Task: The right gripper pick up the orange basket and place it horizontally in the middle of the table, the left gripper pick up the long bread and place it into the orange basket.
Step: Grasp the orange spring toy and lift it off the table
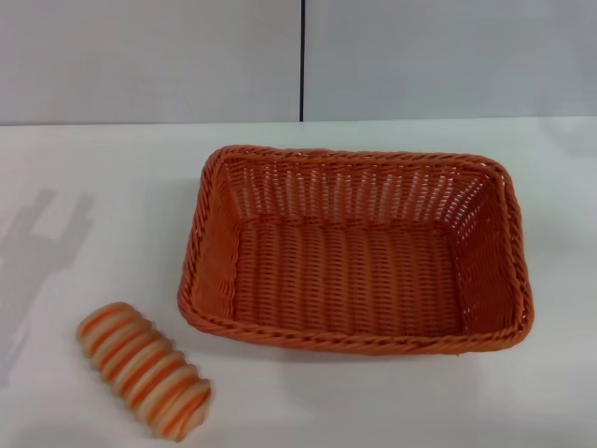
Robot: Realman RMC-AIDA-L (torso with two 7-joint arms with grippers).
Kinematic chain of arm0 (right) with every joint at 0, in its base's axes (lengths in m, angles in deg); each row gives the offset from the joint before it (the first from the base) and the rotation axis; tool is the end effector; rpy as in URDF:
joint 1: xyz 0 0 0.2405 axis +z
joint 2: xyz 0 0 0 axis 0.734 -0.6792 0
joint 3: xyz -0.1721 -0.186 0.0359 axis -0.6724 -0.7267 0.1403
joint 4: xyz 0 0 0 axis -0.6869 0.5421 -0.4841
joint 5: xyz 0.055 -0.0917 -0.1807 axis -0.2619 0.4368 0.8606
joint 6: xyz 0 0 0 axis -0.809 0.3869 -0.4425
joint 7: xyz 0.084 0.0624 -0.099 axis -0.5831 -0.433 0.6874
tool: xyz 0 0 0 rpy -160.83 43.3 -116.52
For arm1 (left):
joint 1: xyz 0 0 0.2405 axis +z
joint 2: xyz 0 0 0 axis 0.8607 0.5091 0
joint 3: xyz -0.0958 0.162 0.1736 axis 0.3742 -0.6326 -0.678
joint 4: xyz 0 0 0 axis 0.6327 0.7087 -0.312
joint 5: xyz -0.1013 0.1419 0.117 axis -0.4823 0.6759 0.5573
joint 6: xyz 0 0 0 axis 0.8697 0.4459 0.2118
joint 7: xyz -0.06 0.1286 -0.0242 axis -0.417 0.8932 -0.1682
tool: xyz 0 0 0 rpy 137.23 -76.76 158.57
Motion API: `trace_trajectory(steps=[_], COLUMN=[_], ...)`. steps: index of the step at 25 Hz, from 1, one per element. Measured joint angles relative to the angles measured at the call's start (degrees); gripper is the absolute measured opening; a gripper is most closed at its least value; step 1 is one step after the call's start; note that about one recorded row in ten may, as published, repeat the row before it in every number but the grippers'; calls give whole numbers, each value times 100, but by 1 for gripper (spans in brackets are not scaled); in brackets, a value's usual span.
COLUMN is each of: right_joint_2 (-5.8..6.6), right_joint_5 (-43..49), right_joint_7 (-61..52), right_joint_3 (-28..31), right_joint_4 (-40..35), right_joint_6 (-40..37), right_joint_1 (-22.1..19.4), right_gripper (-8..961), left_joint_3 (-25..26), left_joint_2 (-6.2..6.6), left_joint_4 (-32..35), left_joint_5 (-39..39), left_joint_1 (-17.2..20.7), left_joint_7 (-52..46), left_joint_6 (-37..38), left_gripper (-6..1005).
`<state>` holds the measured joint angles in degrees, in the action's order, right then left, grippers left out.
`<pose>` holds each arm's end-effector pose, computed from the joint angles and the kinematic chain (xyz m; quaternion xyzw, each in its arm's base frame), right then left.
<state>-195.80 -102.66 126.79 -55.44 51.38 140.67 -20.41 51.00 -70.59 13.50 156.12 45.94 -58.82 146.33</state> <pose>0.2893 0.3587 0.1214 -0.8059 0.1848 0.3996 0.3958 -0.3490 0.2226 0.0365 -0.6179 -0.3305 -0.5628 0.4386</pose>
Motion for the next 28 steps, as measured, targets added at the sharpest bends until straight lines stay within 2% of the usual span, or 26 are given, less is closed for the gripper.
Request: trace_trajectory(steps=[1,3,6,8,9,10,13,14,21,28], right_joint_2=[-36,-55,-117,-126,-134,-134,-140,-143,-144,-148], right_joint_5=[-758,-1044,-1634,-1683,-1708,-1708,-1714,-1716,-1700,-1678], right_joint_7=[139,187,277,278,284,284,295,297,300,317], right_joint_3=[63,73,207,301,522,522,660,672,675,642], right_joint_4=[283,373,641,731,936,936,1066,1110,1187,1242], right_joint_6=[67,110,201,224,308,308,375,365,290,193], right_joint_1=[-383,-535,-989,-1036,-1098,-1098,-1146,-1141,-1009,-914], right_gripper=[587,587,587,587,587,587,587,587,587,587], left_joint_3=[-83,-169,-1021,-1485,-1878,-1878,-2534,-2950,-3538,-3561], left_joint_2=[8,18,126,219,308,308,407,418,324,249], left_joint_4=[85,172,779,1054,1297,1297,1669,1893,2126,2133], left_joint_5=[1,-2,2,1,1,1,2,4,50,117], left_joint_1=[3,13,48,62,74,74,98,117,242,373], left_joint_7=[-11,-23,-224,-337,-560,-560,-915,-1069,-1176,-1117], left_joint_6=[16,32,361,588,706,706,736,735,550,99], left_gripper=[665,665,664,663,663,663,662,662,660,659])
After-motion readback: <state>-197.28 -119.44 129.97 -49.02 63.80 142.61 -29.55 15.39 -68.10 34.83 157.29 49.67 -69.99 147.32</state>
